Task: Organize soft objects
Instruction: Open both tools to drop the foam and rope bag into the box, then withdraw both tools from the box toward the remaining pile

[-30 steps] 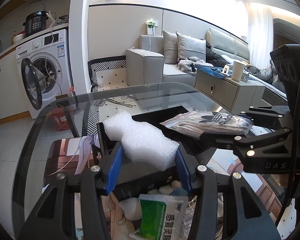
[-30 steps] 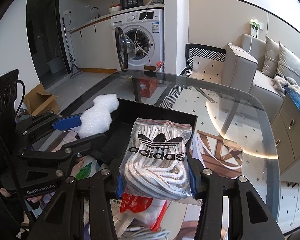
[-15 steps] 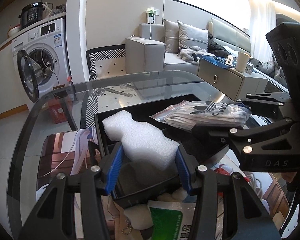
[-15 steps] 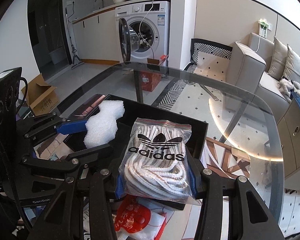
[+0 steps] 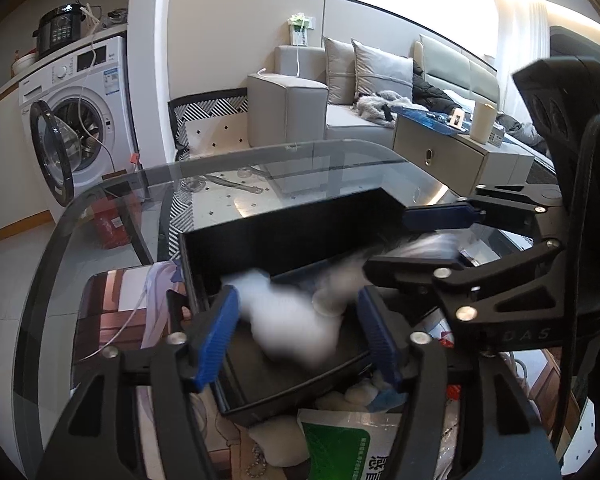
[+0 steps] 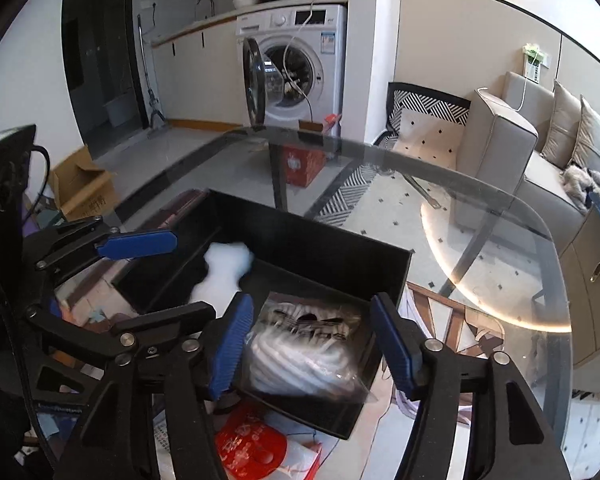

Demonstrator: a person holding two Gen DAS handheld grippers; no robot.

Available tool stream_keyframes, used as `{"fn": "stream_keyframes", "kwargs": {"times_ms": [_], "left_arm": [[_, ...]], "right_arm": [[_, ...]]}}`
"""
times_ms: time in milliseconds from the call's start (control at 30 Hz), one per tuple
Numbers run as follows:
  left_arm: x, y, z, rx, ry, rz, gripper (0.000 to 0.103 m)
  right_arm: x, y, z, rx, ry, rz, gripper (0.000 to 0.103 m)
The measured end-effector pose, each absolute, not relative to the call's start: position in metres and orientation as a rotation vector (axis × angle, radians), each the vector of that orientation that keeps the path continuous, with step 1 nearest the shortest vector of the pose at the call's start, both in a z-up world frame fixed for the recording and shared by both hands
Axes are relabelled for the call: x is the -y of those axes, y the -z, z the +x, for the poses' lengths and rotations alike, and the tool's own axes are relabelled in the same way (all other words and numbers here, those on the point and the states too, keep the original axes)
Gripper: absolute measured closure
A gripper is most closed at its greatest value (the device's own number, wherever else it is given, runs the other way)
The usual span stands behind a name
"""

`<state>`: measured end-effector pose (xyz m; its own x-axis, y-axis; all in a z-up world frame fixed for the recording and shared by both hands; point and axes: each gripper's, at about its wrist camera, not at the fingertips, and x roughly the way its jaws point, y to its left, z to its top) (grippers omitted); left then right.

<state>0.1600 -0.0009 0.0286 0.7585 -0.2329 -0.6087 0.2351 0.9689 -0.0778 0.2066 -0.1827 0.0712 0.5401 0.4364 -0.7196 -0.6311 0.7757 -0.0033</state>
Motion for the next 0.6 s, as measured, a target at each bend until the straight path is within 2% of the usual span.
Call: {"fn": "stream_keyframes", "kwargs": {"times_ms": [100, 167, 233, 300, 600], "left_arm": [[0.000, -0.034, 0.154, -0.642, 0.253, -0.001, 0.023], [0.000, -0.038, 0.150, -0.630, 0.239, 0.001, 0.009], [-0.003, -0.042, 0.145, -0.612, 0.218, -0.013, 0.001], [-0.007, -0.045, 0.139, -0.606, 0.208, -0.030, 0.000], [-0.019, -0.045, 0.112, -0.610, 0.150, -0.089, 0.000]], "right_arm": [[0.191, -0.078, 0.199, -0.744, -0.616, -0.271, 0.025], [0.199, -0.082, 0.193, -0.729, -0.600, -0.247, 0.015], [0.210, -0.087, 0.187, -0.724, -0.595, -0.207, 0.010], [0.219, -0.092, 0.180, -0.707, -0.593, -0.182, 0.001], [0.240, -0.101, 0.139, -0.682, -0.599, -0.153, 0.000]]}}
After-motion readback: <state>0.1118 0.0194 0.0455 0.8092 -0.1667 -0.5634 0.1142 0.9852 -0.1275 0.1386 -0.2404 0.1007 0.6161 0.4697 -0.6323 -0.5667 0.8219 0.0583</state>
